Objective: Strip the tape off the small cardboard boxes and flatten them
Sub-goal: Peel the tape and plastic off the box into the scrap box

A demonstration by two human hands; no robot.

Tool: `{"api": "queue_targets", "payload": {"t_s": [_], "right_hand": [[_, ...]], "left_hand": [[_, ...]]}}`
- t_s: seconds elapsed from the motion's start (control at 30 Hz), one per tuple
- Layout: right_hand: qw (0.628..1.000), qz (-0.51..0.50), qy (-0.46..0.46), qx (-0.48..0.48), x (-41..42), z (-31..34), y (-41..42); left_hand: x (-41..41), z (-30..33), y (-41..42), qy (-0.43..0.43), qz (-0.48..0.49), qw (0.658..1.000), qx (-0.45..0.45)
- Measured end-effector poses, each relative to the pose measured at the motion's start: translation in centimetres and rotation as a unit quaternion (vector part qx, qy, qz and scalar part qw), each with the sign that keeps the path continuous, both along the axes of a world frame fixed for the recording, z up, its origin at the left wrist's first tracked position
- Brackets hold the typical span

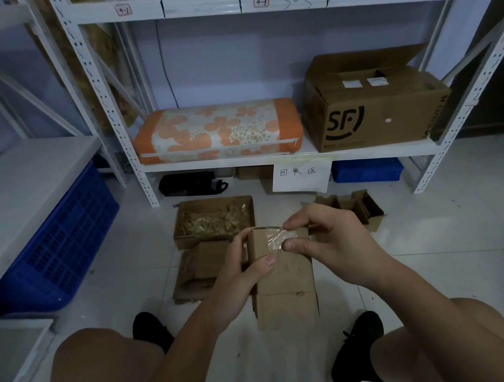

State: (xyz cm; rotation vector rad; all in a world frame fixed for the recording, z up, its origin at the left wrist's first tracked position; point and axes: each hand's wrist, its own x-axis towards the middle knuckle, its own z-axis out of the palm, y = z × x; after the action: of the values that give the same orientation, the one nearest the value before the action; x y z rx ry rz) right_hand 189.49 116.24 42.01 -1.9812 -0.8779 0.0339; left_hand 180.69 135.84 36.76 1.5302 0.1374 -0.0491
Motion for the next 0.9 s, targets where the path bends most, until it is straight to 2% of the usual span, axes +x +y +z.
{"api": "queue_targets", "payload": {"t_s": [0.33,0.47,0.57,0.67,0.8,0.9], "right_hand": [[0.996,-0.035,-0.076,-0.01,-0.5,-0.4,0.4],[0.998,0.022,-0.059,-0.013,-0.2,0.0,-0.6],[0.994,0.06,-0.093,-0.026,-0.1,-0.3,-0.9],[0.99,0.047,-0.135,-0.021,-0.3,-0.4,-0.9],[0.966,0.012,-0.241,-0.092,-0.6,-0.7,-0.6],[0.96,0.006,-0.255,-0.118,-0.9,-0.7,-0.3]], "left_hand": [[-0.5,0.1,-0.3,0.029,-0.008,1.0,0.003],[-0.7,0.4,0.4,0.035,-0.007,0.999,0.0],[-0.8,0.8,0.5,0.037,-0.015,0.999,0.009],[-0.7,1.0,0.3,0.043,-0.02,0.999,0.01],[-0.7,1.0,0.0,0.051,-0.034,0.998,0.02],[-0.9,0.9,-0.1,0.059,-0.03,0.998,0.011]]}}
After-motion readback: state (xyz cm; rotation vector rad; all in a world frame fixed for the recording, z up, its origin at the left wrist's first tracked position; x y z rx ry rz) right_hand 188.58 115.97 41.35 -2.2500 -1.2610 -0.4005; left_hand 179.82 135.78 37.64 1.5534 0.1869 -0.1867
